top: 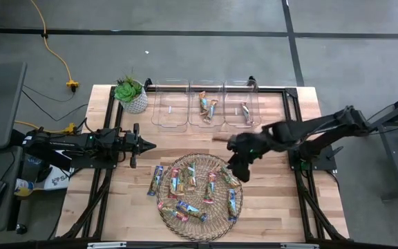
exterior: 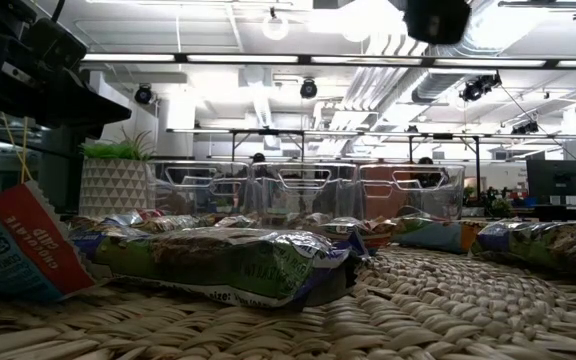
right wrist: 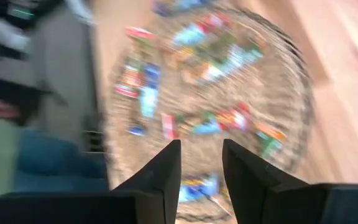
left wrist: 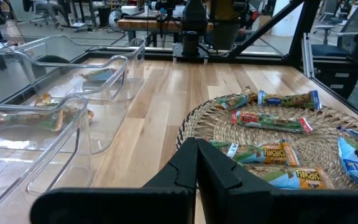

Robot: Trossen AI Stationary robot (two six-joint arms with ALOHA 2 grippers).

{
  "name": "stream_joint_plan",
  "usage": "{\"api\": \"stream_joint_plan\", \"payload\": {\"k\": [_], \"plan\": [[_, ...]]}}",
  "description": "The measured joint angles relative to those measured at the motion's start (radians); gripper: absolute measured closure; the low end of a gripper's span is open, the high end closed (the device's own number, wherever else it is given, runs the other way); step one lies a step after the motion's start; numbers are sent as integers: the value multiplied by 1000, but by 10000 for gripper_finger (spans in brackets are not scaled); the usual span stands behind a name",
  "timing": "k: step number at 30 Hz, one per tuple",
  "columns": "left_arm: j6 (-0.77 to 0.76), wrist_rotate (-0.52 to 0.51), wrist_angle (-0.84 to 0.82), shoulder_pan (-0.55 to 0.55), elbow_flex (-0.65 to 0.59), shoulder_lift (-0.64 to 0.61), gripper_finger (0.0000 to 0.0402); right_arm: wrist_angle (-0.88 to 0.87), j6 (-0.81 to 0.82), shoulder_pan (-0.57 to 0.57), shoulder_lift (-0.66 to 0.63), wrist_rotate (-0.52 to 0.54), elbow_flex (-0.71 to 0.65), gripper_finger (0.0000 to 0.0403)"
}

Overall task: Pick and place Granola Bars by type
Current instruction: Put the yellow granola bar into the middle transparent bin

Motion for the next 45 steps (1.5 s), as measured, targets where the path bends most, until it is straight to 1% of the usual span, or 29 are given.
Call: {"api": "stream_joint_plan", "payload": {"k": [6,10,13,16,24,28,31,40,45], "plan": [[0,0,0,0,0,0,400,-75,140,78,121,130,0,302],[0,0,0,0,0,0,400,-79,200,123,208,178,0,302],[0,0,0,0,0,0,400,-87,239,140,264,178,0,297],[0,0,0,0,0,0,400,-91,262,150,311,176,0,283],[0,0,0,0,0,0,400,-92,318,148,377,179,0,213],[0,0,0,0,0,0,400,-92,346,132,395,179,0,190],[0,0,0,0,0,0,400,-91,346,113,405,179,0,184],[0,0,0,0,0,0,400,-86,334,40,409,159,0,182],[0,0,0,0,0,0,400,-56,311,27,421,141,0,182]]}}
